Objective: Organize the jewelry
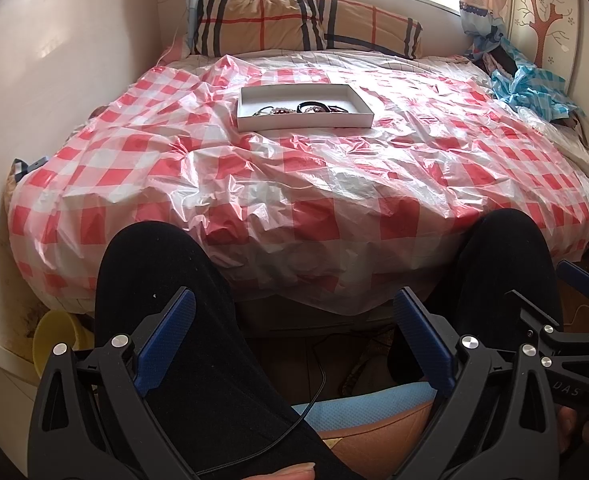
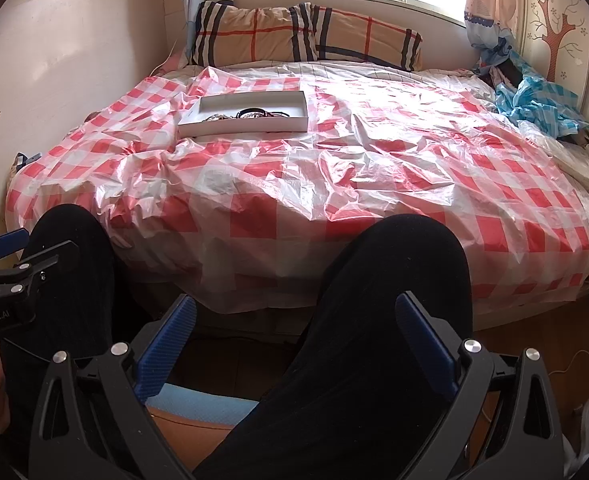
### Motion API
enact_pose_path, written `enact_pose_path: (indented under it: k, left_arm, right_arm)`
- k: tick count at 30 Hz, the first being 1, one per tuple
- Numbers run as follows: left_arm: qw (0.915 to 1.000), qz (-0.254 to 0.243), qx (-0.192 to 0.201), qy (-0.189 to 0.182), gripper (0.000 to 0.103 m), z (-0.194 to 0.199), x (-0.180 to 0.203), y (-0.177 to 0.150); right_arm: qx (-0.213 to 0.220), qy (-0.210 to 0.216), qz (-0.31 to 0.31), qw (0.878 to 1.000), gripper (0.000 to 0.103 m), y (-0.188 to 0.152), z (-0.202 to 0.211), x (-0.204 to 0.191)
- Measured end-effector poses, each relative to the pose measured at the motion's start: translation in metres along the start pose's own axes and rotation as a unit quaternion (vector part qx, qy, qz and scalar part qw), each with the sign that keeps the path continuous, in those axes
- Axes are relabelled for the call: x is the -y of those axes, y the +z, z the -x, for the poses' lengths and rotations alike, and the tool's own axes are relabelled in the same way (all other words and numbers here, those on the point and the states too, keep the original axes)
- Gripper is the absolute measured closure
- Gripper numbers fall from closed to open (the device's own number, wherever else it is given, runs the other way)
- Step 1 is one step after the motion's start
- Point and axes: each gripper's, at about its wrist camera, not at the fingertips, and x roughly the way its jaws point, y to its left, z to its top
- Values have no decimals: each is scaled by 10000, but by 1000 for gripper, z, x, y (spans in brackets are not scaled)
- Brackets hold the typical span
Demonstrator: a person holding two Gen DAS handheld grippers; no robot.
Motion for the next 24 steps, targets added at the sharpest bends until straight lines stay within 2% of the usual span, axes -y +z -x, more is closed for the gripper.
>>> enact_pose_path:
  k: [24]
  left_arm:
    - [9999,-55,117,90,8,6,-3,4]
  right_arm:
    - [-37,-5,47,10000,7,1,-3,-4]
